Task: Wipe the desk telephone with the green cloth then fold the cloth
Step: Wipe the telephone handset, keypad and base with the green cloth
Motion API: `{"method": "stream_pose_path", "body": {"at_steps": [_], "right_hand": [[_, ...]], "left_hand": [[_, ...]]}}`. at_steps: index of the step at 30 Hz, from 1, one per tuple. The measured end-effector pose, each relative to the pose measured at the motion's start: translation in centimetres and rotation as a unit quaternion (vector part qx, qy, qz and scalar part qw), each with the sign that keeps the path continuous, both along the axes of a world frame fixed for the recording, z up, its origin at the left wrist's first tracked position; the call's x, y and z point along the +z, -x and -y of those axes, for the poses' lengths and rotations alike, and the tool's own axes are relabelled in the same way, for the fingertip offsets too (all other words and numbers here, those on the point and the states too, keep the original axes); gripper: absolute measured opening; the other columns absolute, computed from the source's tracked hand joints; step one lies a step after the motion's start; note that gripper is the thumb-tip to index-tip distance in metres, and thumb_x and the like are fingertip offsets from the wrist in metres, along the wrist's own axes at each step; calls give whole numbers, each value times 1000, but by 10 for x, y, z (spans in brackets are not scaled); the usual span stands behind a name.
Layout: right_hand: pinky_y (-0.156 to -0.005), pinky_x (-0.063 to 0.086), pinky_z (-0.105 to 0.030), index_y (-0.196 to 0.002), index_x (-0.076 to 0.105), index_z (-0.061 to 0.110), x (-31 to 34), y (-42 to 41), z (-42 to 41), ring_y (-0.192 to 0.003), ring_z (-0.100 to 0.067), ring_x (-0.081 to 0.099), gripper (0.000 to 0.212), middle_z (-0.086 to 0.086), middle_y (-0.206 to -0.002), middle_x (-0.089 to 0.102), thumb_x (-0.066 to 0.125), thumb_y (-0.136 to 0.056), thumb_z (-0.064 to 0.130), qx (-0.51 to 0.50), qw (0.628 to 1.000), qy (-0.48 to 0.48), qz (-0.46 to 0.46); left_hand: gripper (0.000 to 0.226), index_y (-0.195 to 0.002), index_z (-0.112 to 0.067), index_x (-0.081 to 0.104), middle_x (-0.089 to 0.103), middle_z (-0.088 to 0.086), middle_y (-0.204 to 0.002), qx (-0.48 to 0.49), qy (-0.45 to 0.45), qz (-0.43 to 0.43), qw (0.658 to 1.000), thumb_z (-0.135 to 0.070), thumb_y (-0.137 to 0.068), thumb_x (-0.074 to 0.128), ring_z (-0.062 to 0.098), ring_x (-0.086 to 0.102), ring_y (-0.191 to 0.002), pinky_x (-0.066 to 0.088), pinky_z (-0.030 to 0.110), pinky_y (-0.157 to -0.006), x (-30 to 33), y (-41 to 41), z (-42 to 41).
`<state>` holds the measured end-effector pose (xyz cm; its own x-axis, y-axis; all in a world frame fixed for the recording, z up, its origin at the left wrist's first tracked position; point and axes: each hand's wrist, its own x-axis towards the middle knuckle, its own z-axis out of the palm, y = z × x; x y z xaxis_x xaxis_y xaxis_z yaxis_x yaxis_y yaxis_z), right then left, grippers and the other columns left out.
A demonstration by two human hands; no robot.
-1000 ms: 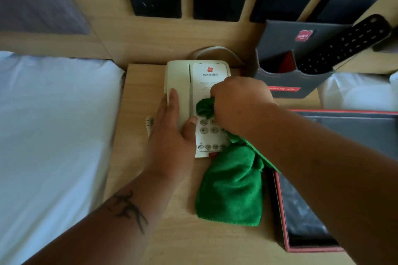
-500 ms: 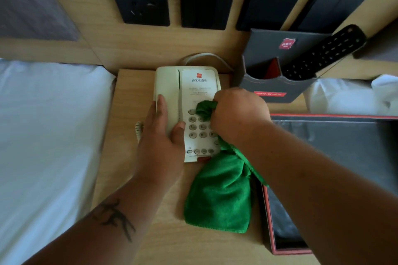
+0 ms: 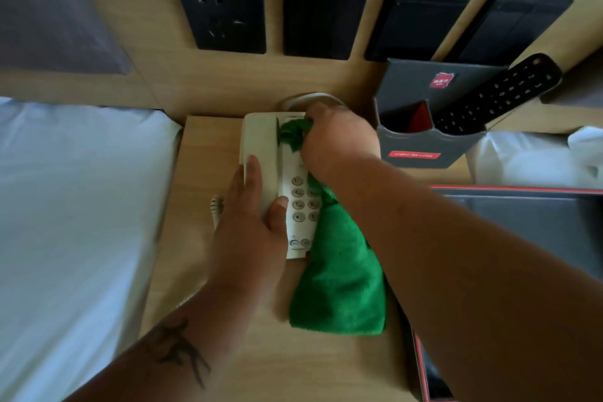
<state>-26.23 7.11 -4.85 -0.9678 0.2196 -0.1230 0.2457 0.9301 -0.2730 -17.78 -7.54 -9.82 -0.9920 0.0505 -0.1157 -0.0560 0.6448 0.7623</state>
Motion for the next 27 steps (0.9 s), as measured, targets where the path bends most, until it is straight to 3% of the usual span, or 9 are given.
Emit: {"method": "stream_pose_path", "body": {"at_steps": [4,9,14,17,22,25,27], "right_hand": [[-66,43,-32,-125,60,28,1,2,-1,-83,-24,54,40,-4,-110,65,53,-87,15,16,1000,5,23],[-63,43,-32,-125,57,31,0,-38,0,-81,-23,50,36,-2,-101,56,56,-90,24,91,990,-22,102],[-59,40,-31,-118,59,34,-1,-58,1,-80,-22,50,33,1,-98,57,55,-87,24,116,990,-20,83],[-61,47,-32,-124,55,32,-9,-78,9,-80,-22,53,37,-1,-103,57,57,-88,24,128,988,-10,84],[-68,52,-34,-128,54,38,-12,-98,4,-91,-25,61,40,0,-109,58,55,-89,28,139,989,0,59],[-67,53,-35,-125,55,38,-11,-110,-4,-86,-26,62,37,1,-106,59,54,-89,28,143,987,-30,60],[-63,52,-34,-119,57,36,-11,-118,-10,-80,-27,62,32,1,-100,59,53,-88,27,122,989,-51,64]], "left_hand": [[70,-156,-38,12,19,-7,-166,0,2,-1,1000,-37,-98,51,12,21,-151,19,25,-116,-2,0,0],[70,-157,-35,12,21,-4,-166,-3,1,0,1000,-35,-98,50,15,22,-151,25,43,-122,3,-2,0],[69,-157,-29,15,22,-1,-166,-8,8,-13,1000,-32,-99,51,16,24,-150,22,32,-120,5,-1,0],[68,-158,-26,17,25,1,-164,-7,16,-21,1000,-29,-99,52,19,29,-148,24,24,-109,4,-1,-1],[68,-158,-30,15,25,-3,-164,-6,20,-14,1000,-33,-100,50,19,32,-146,27,24,-106,5,-2,-1],[67,-157,-31,15,24,-3,-165,2,14,-9,1000,-34,-100,49,19,31,-146,26,26,-111,5,-1,-2],[65,-157,-32,15,23,-5,-165,5,9,-2,1000,-35,-101,47,17,30,-147,23,20,-107,5,-1,-2]]}}
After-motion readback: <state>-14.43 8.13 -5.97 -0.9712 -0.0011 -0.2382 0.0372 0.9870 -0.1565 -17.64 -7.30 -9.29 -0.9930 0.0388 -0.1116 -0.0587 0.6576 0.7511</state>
